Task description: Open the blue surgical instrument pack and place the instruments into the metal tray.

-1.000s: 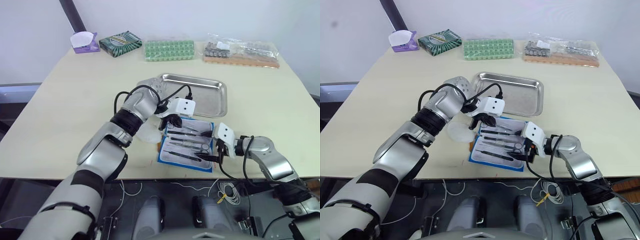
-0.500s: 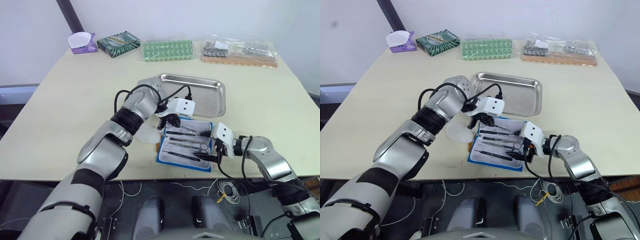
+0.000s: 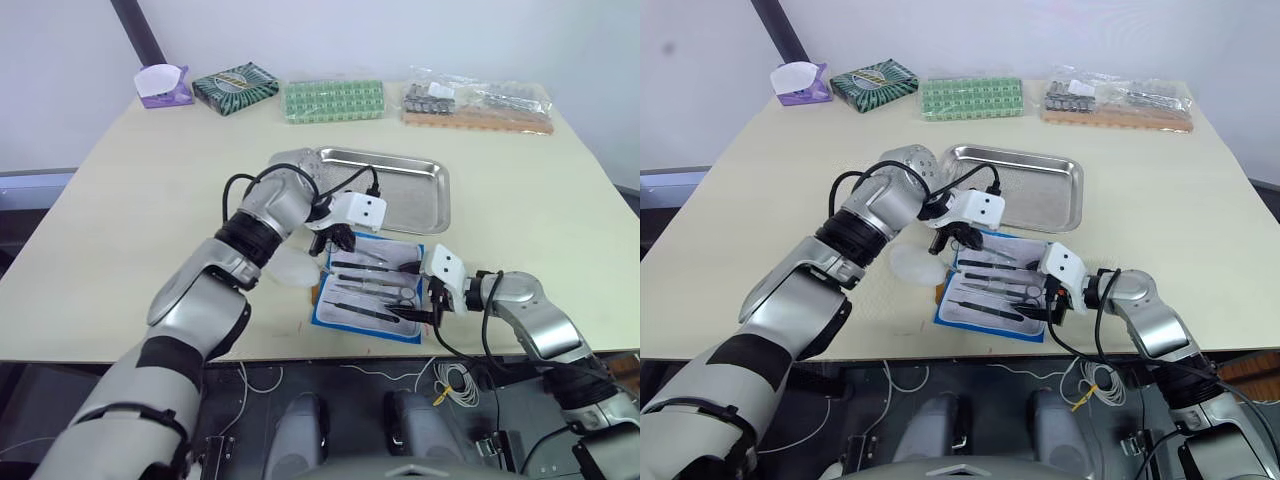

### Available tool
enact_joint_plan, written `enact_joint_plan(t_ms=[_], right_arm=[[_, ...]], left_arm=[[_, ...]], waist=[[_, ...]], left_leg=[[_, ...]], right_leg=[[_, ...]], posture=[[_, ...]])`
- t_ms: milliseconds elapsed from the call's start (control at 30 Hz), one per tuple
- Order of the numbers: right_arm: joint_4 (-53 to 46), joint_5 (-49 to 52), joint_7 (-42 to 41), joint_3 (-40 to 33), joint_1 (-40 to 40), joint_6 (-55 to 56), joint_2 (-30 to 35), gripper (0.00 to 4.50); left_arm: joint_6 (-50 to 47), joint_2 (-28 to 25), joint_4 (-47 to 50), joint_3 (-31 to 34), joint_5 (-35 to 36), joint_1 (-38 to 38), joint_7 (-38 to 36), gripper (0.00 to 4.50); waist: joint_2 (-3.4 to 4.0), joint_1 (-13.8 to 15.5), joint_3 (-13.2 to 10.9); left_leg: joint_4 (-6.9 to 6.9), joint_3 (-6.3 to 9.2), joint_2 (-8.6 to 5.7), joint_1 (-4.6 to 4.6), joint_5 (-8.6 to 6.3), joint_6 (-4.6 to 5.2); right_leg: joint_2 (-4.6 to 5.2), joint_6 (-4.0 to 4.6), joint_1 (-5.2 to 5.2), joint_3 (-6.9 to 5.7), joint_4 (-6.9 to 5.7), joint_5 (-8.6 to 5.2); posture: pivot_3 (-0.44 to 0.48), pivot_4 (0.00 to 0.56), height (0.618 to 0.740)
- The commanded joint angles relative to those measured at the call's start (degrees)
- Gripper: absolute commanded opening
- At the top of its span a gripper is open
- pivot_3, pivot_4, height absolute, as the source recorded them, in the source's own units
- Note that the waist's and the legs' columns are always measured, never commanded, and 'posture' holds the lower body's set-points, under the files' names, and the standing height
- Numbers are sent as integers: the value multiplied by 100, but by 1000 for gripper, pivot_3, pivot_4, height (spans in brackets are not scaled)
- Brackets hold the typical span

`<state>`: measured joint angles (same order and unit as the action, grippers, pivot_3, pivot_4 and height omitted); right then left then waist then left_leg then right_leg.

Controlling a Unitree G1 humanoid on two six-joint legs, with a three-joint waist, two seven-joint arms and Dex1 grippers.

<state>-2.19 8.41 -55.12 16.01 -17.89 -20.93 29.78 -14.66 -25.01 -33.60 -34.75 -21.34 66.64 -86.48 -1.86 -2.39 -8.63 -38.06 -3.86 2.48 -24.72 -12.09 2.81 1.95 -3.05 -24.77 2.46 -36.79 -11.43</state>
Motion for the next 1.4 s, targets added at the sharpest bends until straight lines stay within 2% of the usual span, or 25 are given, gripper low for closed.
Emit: enact_joint_plan(t_ms=[33, 333, 600, 733, 933, 1167, 1400], right_arm=[[546, -376, 71, 444, 173, -332, 9, 4500], [567, -366, -12, 448, 173, -310, 68, 4500], [552, -332, -90, 428, 172, -293, 156, 4500], [540, -294, -130, 385, 179, -290, 199, 4500], [521, -219, -171, 297, 189, -280, 234, 4500], [540, -187, -250, 226, 155, -222, 289, 4500], [560, -198, -206, 194, 184, -82, 271, 4500]], left_arm=[[-67, -195, 335, 126, -61, 130, 5, 89], [-354, -679, 921, 273, 64, -268, -57, 89], [-877, -1441, 1748, 821, 559, -902, -167, 89], [-1585, -1609, 2296, 1265, 958, -1226, 22, 89], [-2905, -1336, 2608, 1801, 1413, -1339, 665, 89], [-4486, -262, 2605, 2799, 1716, -1213, 2675, 89], [-4850, 579, 2127, 3530, 1826, -1036, 4573, 89]], waist=[[0, 2, 0], [2, -1, 1], [-1, 9, 6], [-1, 20, 6], [-2, 38, 7], [-2, 72, 7], [-4, 114, 8]], left_leg=[[0, 0, 0, 0, 0, 0], [0, 9, 2, 3, 0, 0], [1, 11, 5, 6, 0, 0], [1, 13, 11, 6, 0, 0], [-1, 15, 0, 6, 0, 0], [-5, 21, -9, 3, 0, 0], [-7, 27, -12, 3, 0, 0]], right_leg=[[0, 0, 0, 0, 0, 0], [0, 1, 0, 3, -1, 0], [3, 7, 2, 1, -3, -3], [3, 7, 3, -1, -4, -3], [3, 3, 6, -4, -4, -6], [4, -1, 9, -3, -5, -6], [4, -2, 12, -6, -6, -5]], posture=[[0, 150, 740], [0, 150, 740], [0, 150, 740], [0, 150, 740], [0, 150, 740], [0, 150, 740], [0, 150, 740]])
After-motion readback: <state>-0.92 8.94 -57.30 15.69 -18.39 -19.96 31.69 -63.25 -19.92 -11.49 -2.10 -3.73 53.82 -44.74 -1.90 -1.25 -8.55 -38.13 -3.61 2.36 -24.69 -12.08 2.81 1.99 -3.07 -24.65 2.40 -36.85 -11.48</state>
